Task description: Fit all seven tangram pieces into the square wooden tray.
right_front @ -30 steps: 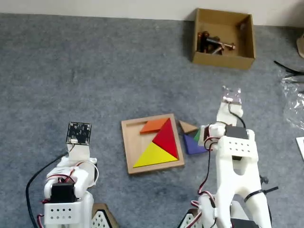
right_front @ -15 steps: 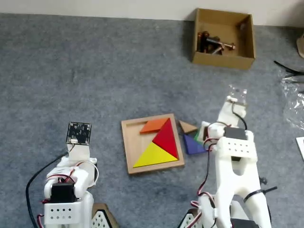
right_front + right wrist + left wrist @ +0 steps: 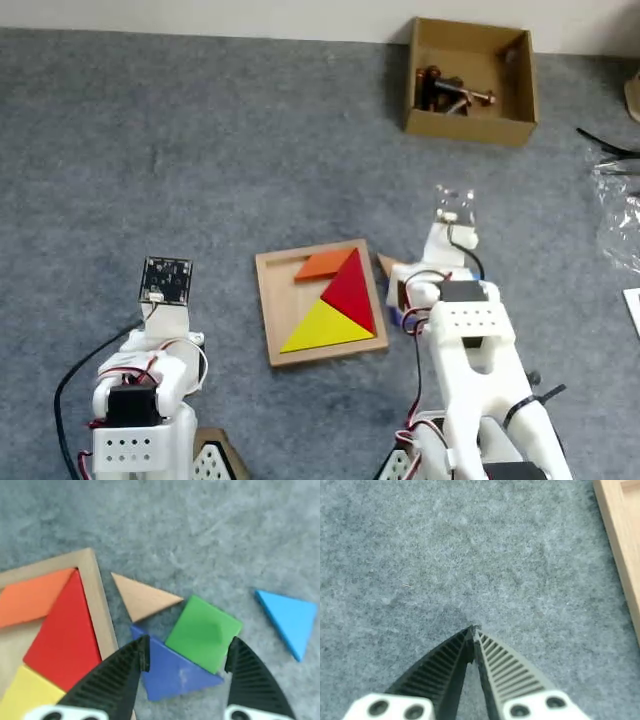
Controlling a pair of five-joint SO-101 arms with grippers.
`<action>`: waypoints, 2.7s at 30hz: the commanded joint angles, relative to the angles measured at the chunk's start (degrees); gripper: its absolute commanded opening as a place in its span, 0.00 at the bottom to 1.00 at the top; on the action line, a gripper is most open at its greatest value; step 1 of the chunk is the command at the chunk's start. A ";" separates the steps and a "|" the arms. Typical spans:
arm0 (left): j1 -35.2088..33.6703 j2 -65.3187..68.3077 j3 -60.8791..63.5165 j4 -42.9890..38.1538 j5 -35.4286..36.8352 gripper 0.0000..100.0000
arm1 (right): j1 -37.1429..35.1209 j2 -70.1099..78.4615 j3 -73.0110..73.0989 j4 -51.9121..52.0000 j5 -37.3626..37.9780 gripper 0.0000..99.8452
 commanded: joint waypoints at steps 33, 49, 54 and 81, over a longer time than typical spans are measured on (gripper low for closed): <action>-0.57 0.13 1.19 0.26 0.26 0.01 | 3.82 -1.19 1.27 -4.18 -16.26 0.24; -0.57 0.13 1.19 0.26 0.26 0.01 | 3.82 25.54 -20.97 8.31 -24.97 0.24; -0.57 0.13 1.19 0.26 0.26 0.01 | 3.65 30.55 -21.49 9.80 -25.67 0.24; -0.57 0.13 1.19 0.26 0.26 0.01 | 3.74 30.64 -21.49 13.23 24.35 0.11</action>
